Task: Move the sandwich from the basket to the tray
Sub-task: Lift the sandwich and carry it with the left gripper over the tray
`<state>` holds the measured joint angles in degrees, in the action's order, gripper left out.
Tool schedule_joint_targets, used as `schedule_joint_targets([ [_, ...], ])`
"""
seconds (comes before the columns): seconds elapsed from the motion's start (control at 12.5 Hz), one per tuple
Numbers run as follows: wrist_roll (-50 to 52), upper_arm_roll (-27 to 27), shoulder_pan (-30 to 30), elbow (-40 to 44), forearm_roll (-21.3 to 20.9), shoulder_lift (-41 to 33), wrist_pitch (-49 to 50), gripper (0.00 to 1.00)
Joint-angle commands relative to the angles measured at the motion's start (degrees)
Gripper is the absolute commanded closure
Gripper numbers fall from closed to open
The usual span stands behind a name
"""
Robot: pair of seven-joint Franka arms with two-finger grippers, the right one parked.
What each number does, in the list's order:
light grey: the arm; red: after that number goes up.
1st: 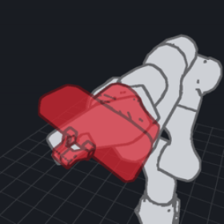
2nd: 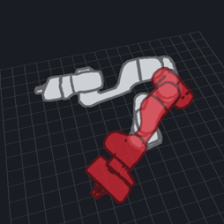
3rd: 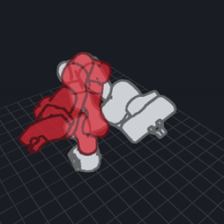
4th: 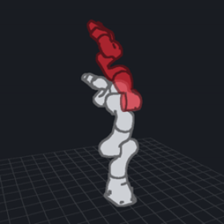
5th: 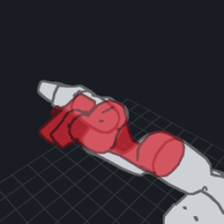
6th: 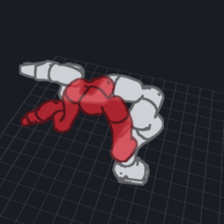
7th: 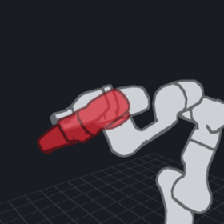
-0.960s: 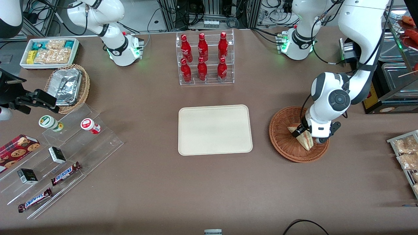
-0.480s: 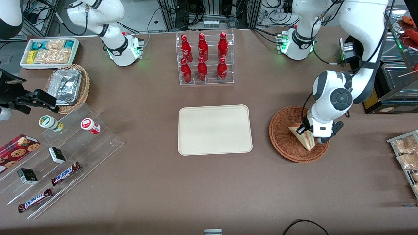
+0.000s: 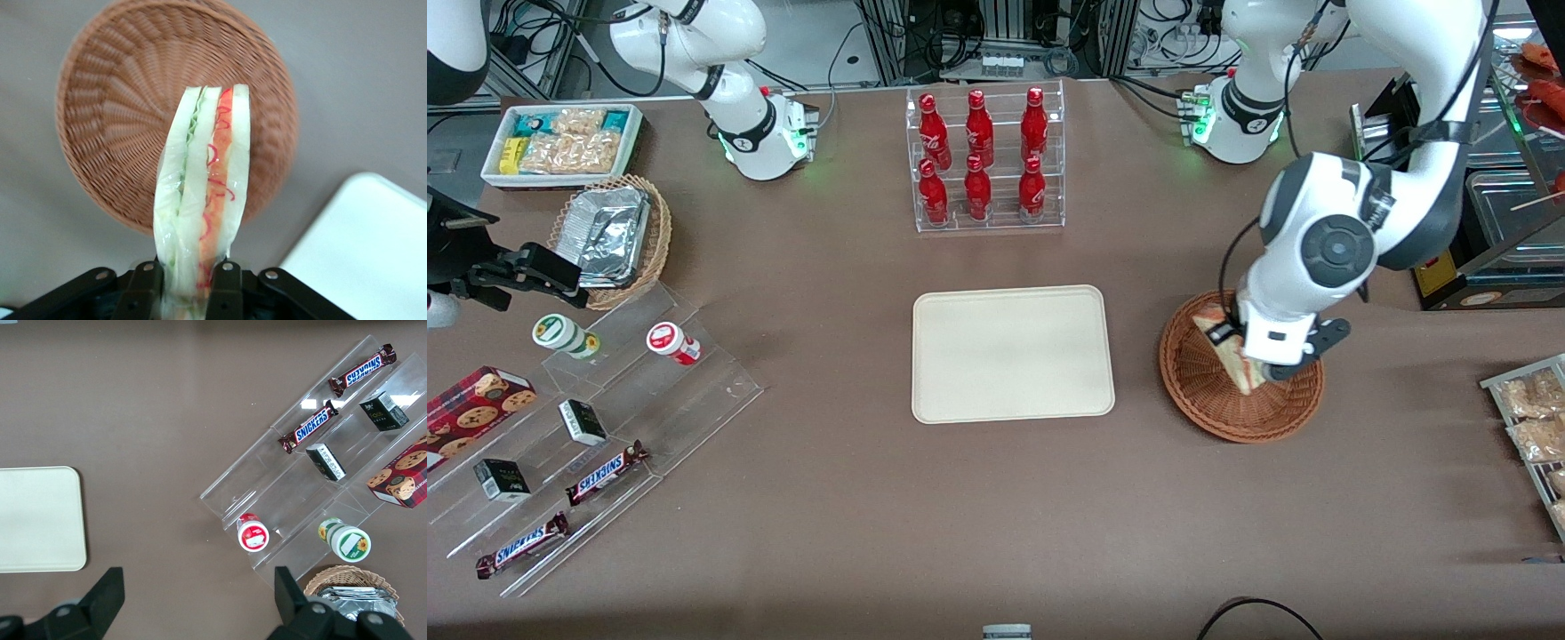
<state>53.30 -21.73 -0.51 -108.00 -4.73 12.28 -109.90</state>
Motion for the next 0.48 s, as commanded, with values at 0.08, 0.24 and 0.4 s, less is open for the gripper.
schedule_joint_targets([
  [0.08,1.19,-8.13,0.16,7.61,-3.6,7.83,1.71,0.88],
  [0.24,1.36,-8.94,5.23,12.18,-7.56,12.84,1.8,0.88],
  [0.4,2.5,-8.85,9.28,15.52,-7.84,16.53,1.62,0.88],
])
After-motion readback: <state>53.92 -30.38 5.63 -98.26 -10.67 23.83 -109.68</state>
